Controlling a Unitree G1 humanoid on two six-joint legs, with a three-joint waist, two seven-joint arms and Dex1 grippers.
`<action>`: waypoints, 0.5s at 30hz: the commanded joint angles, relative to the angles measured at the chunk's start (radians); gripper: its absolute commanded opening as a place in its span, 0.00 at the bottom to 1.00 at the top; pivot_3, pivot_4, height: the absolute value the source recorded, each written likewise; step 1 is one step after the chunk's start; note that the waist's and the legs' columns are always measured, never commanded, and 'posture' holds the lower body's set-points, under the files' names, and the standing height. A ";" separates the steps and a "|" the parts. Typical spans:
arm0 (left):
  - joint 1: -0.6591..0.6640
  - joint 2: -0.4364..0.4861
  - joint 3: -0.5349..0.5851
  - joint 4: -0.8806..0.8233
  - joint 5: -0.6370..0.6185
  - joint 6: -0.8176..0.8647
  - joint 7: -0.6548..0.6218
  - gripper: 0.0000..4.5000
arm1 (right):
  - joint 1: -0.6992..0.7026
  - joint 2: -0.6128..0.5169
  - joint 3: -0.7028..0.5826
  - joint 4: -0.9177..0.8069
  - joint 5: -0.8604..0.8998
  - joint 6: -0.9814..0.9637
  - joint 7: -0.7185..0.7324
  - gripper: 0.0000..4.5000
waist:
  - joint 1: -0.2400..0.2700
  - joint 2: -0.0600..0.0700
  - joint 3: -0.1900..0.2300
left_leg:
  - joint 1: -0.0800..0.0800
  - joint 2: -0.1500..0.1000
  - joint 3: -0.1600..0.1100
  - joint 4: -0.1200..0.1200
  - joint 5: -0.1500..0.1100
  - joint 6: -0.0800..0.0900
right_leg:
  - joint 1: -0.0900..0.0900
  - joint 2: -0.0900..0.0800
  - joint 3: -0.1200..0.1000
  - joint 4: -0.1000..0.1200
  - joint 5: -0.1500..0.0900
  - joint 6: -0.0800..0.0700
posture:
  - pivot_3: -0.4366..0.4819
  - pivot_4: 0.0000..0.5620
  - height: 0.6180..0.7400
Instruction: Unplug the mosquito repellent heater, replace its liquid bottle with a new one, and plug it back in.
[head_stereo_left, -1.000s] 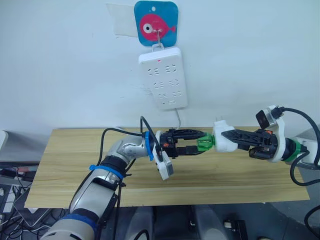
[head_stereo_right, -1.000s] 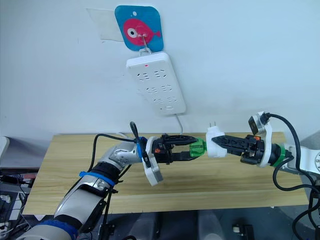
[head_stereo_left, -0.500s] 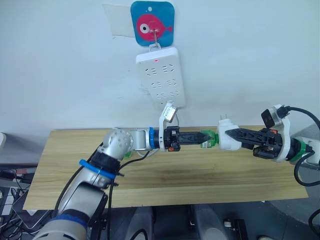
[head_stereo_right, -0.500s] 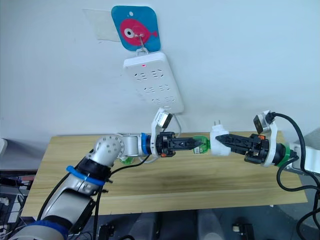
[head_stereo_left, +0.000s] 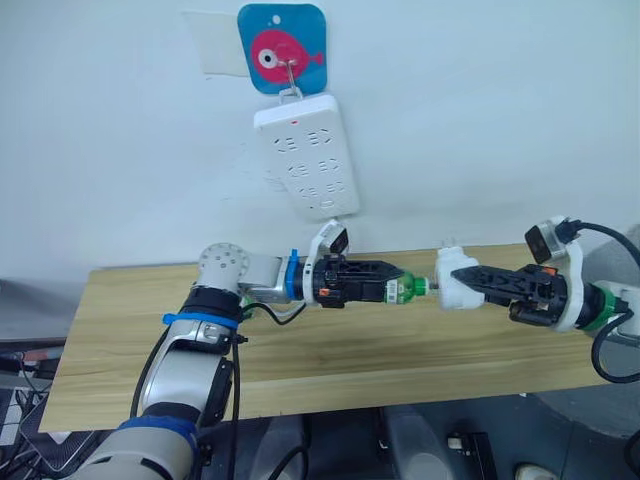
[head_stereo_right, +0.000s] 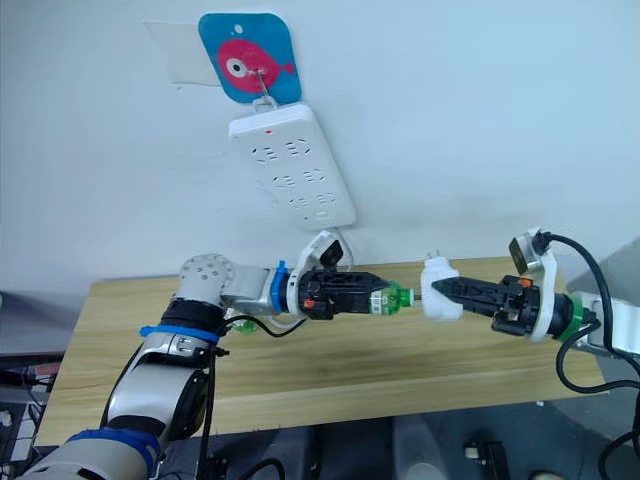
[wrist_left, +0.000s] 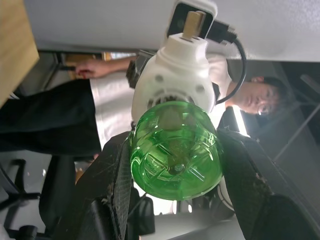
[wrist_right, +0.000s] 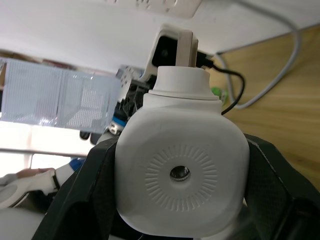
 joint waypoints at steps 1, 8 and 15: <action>0.018 0.011 0.041 -0.038 -0.001 0.017 0.023 0.50 | 0.012 -0.018 -0.065 -0.013 0.031 -0.014 -0.013 0.67 | 0.001 0.000 0.000 | 0.000 0.000 0.000 0.000 0.000 0.000 | 0.000 0.000 0.000 0.000 0.000 0.000 | 0.40 0.48 1.00; 0.035 0.039 0.088 -0.082 0.056 0.016 0.002 0.50 | 0.074 -0.066 -0.105 0.047 -0.012 -0.049 -0.111 0.67 | 0.004 0.000 0.000 | 0.000 0.000 0.000 0.000 0.000 0.000 | 0.000 -0.001 0.000 0.000 0.000 0.000 | 0.41 0.48 1.00; 0.025 0.017 0.105 -0.135 0.170 -0.022 -0.069 0.50 | 0.069 -0.160 0.174 0.083 -0.777 -0.158 -0.134 0.67 | 0.003 0.000 0.000 | 0.000 -0.006 0.001 0.000 0.000 0.000 | -0.001 0.000 0.001 0.000 0.000 0.000 | 0.42 0.50 1.00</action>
